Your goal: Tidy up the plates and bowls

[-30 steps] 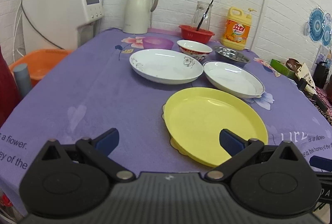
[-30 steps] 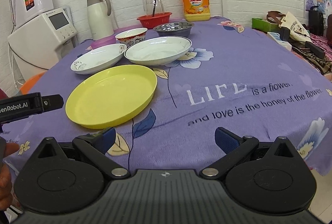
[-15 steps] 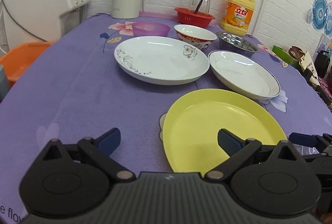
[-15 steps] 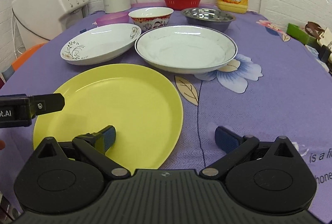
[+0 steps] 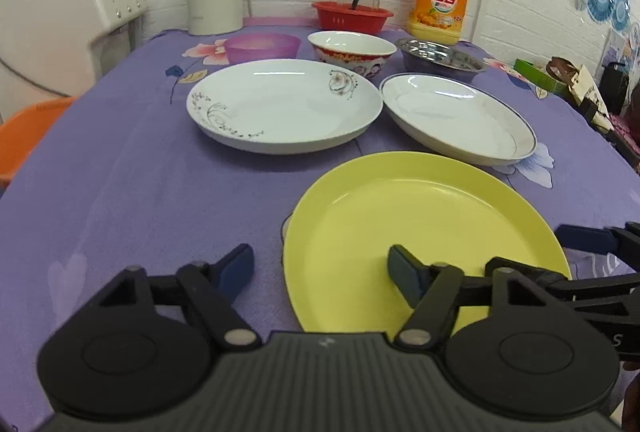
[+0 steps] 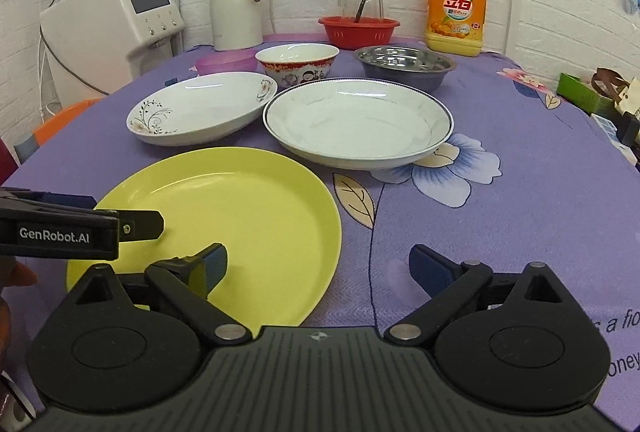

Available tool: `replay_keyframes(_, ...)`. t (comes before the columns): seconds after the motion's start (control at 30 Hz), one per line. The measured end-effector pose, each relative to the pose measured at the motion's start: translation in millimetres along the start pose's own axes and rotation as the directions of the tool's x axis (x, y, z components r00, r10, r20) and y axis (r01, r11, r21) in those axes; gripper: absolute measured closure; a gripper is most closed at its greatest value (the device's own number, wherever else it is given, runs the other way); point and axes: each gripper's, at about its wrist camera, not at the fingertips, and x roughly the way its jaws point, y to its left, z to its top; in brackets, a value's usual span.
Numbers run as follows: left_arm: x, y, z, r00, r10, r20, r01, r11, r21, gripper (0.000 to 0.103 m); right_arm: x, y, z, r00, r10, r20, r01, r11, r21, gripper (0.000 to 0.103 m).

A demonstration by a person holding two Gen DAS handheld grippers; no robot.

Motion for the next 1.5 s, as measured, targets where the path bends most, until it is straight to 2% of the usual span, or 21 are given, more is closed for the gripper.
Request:
replay_keyframes(0.03,-0.8,-1.7,-0.4,1.0,-0.028,0.003,0.028,1.0,0.004,0.048,-0.2,1.0,-1.4,1.0,0.009,0.013,-0.009,1.0,-0.006,0.0)
replay_keyframes(0.07,-1.5,-3.6,-0.6,0.999,-0.042,0.003,0.042,0.999,0.004,0.051,-1.8,3.1,-2.2,1.0,0.022,0.021,-0.022,1.0,-0.015,0.0)
replay_keyframes(0.1,-1.8,-5.1,-1.1,0.999,-0.037,0.006,0.037,0.999,0.006,0.051,-3.2,5.1,-2.0,0.999,0.043,0.026,-0.043,0.999,-0.012,0.005)
replay_keyframes(0.17,-3.4,-3.4,-1.6,1.0,-0.03,0.007,0.03,1.0,-0.002,0.052,-3.3,14.0,-0.9,1.0,0.013,0.028,-0.012,1.0,-0.027,0.004)
replay_keyframes(0.23,-8.2,3.5,-2.0,1.0,-0.018,-0.001,0.018,0.999,-0.026,0.056,-3.4,19.7,0.6,0.999,0.018,0.028,-0.017,0.999,-0.032,0.004)
replay_keyframes(0.53,-43.7,57.3,-12.1,0.991,0.132,0.001,-0.131,0.986,-0.102,0.058,6.0,78.8,8.7,0.987,0.159,0.015,-0.156,0.982,-0.11,0.0)
replay_keyframes(0.63,-43.9,69.4,-13.5,0.99,0.142,-0.001,-0.141,0.982,-0.127,0.058,11.7,91.9,12.7,0.983,0.185,0.007,-0.182,0.975,-0.128,0.0)
replay_keyframes(0.77,-34.5,71.0,-12.9,0.992,0.128,-0.004,-0.127,0.984,-0.129,0.058,16.1,94.4,14.5,0.985,0.17,-0.007,-0.169,0.977,-0.133,0.0)
replay_keyframes(0.9,-24.4,73.8,-12.9,0.993,0.114,0.015,-0.111,0.984,-0.141,0.052,22.2,94.6,13.2,0.986,0.167,-0.007,-0.167,0.977,-0.133,0.0)
replay_keyframes(0.97,-21.6,74.2,-11.2,0.995,0.101,0.014,-0.098,0.986,-0.135,0.043,22.5,94.1,13.6,0.984,0.175,-0.009,-0.175,0.976,-0.132,0.0)
replay_keyframes(1.1,-22.3,83.2,-6.8,0.998,0.054,0.018,-0.051,0.985,-0.164,0.041,22.1,88.8,15.9,0.977,0.21,-0.022,-0.211,0.97,-0.118,0.0)
replay_keyframes(1.13,-23.8,87.8,-4.7,0.999,0.046,0.023,-0.041,0.982,-0.185,0.036,20.7,85.2,17.6,0.975,0.221,-0.022,-0.222,0.97,-0.103,0.0)
replay_keyframes(1.3,-29.0,108.8,8.5,0.996,0.064,0.062,-0.044,0.958,-0.282,0.031,15.2,54.3,41.3,0.976,0.21,0.056,-0.21,0.978,0.002,0.0)
replay_keyframes(1.4,-26.5,111.2,12.9,0.995,0.075,0.061,-0.053,0.953,-0.297,0.031,32.9,38.5,61.5,0.968,0.244,0.049,-0.247,0.966,0.072,0.0)
replay_keyframes(1.5,-23.9,107.8,14.4,0.996,0.071,0.055,-0.052,0.957,-0.286,0.031,57.0,33.0,73.0,0.958,0.287,0.004,-0.285,0.95,0.128,0.0)
